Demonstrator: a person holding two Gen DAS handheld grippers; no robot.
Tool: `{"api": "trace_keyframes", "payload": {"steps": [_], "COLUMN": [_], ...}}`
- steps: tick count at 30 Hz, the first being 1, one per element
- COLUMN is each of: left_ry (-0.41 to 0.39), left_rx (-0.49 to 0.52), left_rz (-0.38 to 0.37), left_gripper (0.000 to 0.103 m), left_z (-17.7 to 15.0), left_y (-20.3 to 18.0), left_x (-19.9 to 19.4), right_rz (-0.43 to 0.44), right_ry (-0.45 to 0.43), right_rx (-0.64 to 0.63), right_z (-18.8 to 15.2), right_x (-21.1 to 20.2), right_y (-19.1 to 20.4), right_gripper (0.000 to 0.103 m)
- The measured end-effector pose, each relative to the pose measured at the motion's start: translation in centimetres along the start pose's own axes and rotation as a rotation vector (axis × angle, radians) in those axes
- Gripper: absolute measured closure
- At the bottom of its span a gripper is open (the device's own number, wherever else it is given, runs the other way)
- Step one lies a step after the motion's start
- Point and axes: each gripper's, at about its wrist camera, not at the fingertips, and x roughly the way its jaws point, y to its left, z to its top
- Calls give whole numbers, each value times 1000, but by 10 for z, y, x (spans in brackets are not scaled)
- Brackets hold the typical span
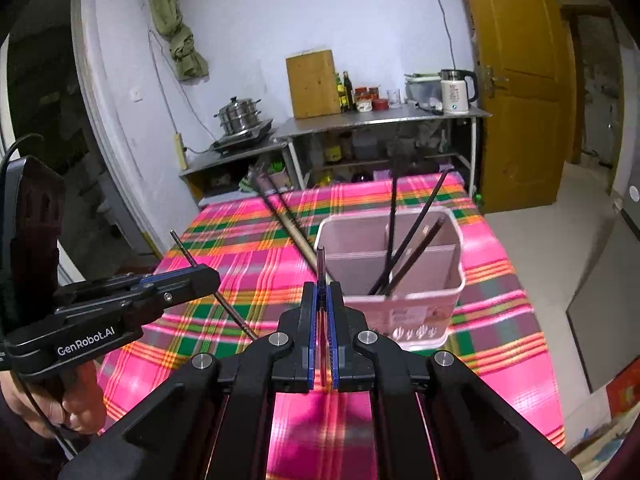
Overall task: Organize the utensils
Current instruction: 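Lower the left tool's chopstick into the holder while the right tool lowers its own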
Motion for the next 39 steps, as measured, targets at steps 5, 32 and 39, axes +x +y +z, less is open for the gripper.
{"api": "trace_keyframes", "payload": {"steps": [5, 32, 39], "left_ry": [-31, -20, 16], "left_rx": [21, 61, 59], "left_rz": [-8, 8, 13], "left_gripper": [99, 99, 98], "left_z": [30, 50, 36], "left_y": [-11, -7, 0], "left_x": [5, 76, 94], "right_rz": [-12, -61, -69], "right_ry": [-50, -82, -36], "right_rx": [1, 42, 19], "right_z": [24, 50, 39], "right_x": [-8, 45, 65], "right_y": [-8, -39, -38], "right_gripper": [98, 98, 98]}}
